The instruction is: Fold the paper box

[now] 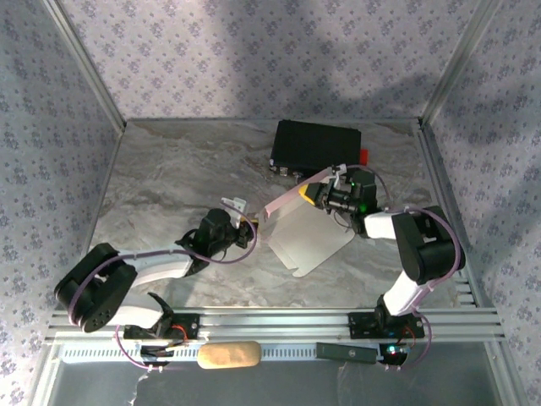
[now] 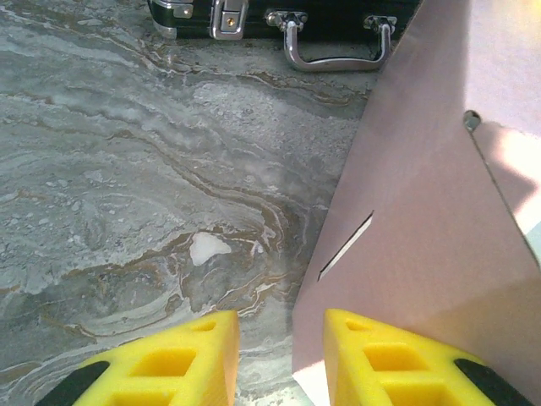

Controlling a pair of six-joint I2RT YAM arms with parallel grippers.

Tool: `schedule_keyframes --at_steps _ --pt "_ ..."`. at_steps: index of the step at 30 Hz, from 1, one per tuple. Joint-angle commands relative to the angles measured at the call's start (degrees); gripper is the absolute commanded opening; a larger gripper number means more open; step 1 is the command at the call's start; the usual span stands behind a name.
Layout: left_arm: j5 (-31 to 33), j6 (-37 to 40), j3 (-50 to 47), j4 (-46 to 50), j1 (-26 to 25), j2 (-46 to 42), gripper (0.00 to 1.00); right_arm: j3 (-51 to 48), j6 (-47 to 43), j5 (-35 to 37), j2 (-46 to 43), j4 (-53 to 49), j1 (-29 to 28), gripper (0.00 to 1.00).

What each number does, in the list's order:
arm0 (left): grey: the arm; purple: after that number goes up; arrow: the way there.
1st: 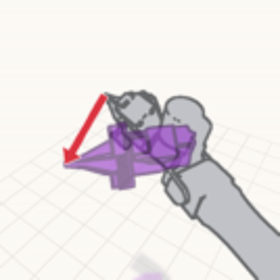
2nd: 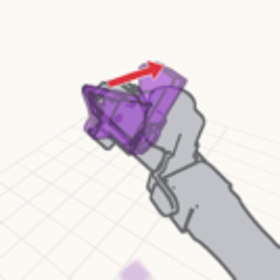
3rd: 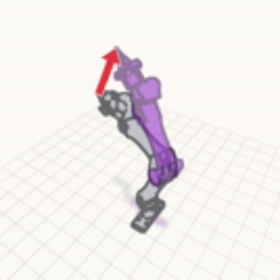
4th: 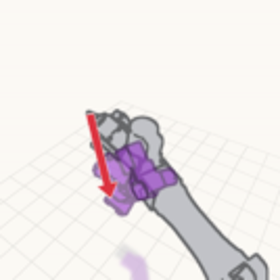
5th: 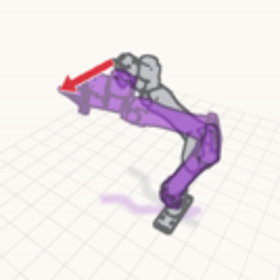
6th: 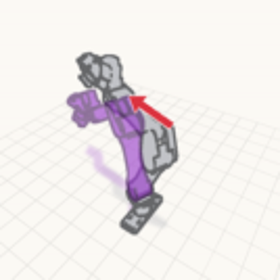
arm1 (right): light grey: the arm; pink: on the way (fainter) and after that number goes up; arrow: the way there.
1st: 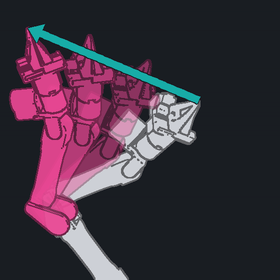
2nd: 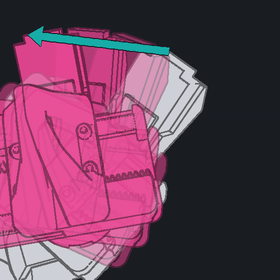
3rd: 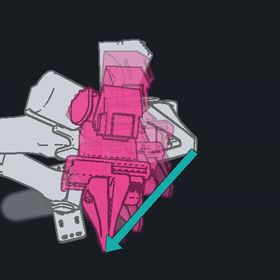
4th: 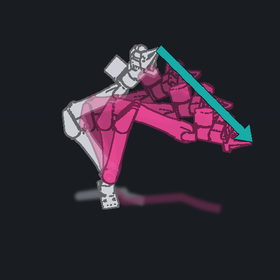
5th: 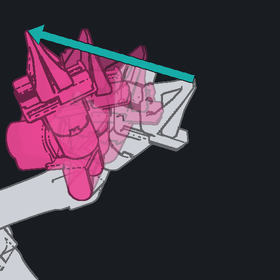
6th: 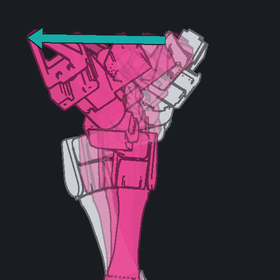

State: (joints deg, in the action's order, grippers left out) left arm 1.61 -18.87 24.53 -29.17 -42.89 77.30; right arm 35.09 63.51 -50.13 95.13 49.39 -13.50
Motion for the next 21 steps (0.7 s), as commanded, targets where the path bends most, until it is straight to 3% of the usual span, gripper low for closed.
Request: schedule_keyframes --at_steps 1,9,17,21 --pt "1.43 0.59 -0.40 0.02 -0.46 -2.21 0.32 -2.64 -4.76 0.37 -0.45 -9.03 0.04 0.00" --pt "-0.91 4.75 -0.48 -0.83 0.69 -0.40 0.32 -1.75 -5.15 0.66 0.71 -10.35 0.21 0.00" --pt "-6.69 10.93 -5.55 -12.58 -1.12 0.00 0.32 -0.65 -5.46 0.74 -0.24 -12.55 0.25 0.00" --pt "-7.41 13.56 -6.03 -13.81 -2.12 -0.20 0.32 -0.23 -5.84 0.73 -0.81 -13.92 0.14 0.00"
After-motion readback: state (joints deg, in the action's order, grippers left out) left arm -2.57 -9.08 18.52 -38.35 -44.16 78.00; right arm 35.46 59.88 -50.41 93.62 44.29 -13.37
